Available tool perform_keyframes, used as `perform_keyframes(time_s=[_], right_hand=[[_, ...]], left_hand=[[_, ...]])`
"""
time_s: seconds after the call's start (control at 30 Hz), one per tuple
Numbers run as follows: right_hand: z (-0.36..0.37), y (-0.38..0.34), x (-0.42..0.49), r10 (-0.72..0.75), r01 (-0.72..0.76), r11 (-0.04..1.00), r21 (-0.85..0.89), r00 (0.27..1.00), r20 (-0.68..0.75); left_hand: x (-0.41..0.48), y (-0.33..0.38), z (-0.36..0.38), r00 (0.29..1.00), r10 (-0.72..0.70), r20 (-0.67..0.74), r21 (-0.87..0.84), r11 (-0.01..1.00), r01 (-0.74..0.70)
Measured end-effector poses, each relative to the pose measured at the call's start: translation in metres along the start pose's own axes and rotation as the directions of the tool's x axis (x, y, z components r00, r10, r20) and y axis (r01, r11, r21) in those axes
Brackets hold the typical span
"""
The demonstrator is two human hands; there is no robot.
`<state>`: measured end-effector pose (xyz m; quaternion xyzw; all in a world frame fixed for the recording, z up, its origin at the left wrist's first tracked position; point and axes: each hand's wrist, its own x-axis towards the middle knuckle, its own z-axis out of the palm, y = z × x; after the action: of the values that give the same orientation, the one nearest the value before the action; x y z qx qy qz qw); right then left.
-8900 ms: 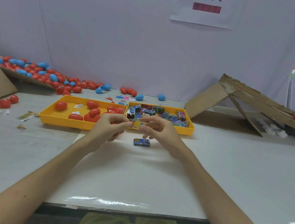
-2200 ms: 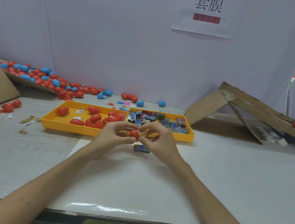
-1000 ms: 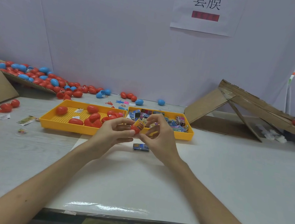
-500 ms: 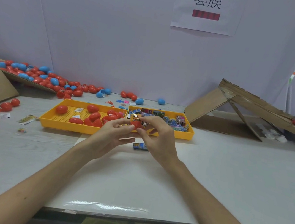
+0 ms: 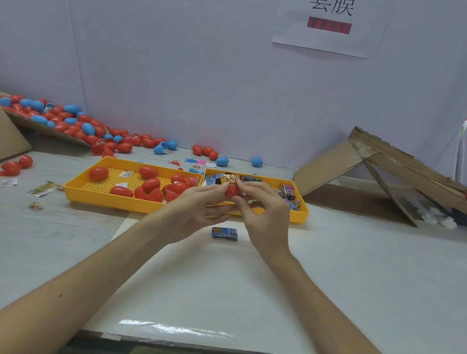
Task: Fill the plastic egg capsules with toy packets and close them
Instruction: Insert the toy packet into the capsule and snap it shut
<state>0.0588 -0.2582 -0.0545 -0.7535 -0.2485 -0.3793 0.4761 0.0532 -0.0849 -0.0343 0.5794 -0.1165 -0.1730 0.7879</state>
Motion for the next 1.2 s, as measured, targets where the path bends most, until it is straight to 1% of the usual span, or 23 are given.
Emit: perform_keyframes(time_s=[0.1,0.3,0.47,0.57,0.63,0.77,0.87,0.97,1.2], right_hand=[[0.0,0.002,-0.002,-0.007,0.007,1.0,-0.005,1.0,0.014],[0.003,0.0,-0.004,-0.069,0.07,0.997,-0.025,0.997,0.044],[0.004,-0.006,-0.004,-0.022,0.023,1.0,-0.012,0.997,0.072],[0.005,-0.007,-0.005,-0.008,0.014,0.996,-0.087,0.997,0.071],[0.005,-0.008,-0.005,0.004,0.002,0.995,-0.099,0.998,0.067],[0.004,-0.01,-0.005,0.01,-0.004,0.997,-0.076,0.997,0.074],[0.005,-0.008,-0.005,0.003,0.002,0.998,-0.067,0.997,0.082],[0.007,-0.007,-0.006,-0.016,0.021,0.998,-0.066,0.997,0.072],[0.007,-0.005,-0.007,-0.044,0.048,0.995,-0.091,0.998,0.044]], left_hand=[[0.0,-0.011,0.001,1.0,-0.01,0.026,-0.109,0.994,0.013],[-0.008,-0.013,-0.001,1.0,-0.021,-0.003,-0.155,0.988,0.02],[-0.012,-0.011,0.006,1.0,-0.003,0.003,-0.186,0.983,0.004],[-0.013,-0.01,0.004,1.0,0.01,-0.001,-0.216,0.976,-0.01],[-0.014,-0.011,0.003,1.0,0.012,0.004,-0.228,0.974,-0.011],[-0.013,-0.012,0.004,1.0,0.019,0.001,-0.22,0.975,-0.019],[-0.012,-0.013,0.006,0.999,0.035,-0.036,-0.171,0.985,-0.04],[-0.013,-0.014,0.005,0.998,0.047,-0.043,-0.135,0.989,-0.053],[-0.012,-0.017,0.008,0.997,0.055,-0.059,-0.129,0.99,-0.062]])
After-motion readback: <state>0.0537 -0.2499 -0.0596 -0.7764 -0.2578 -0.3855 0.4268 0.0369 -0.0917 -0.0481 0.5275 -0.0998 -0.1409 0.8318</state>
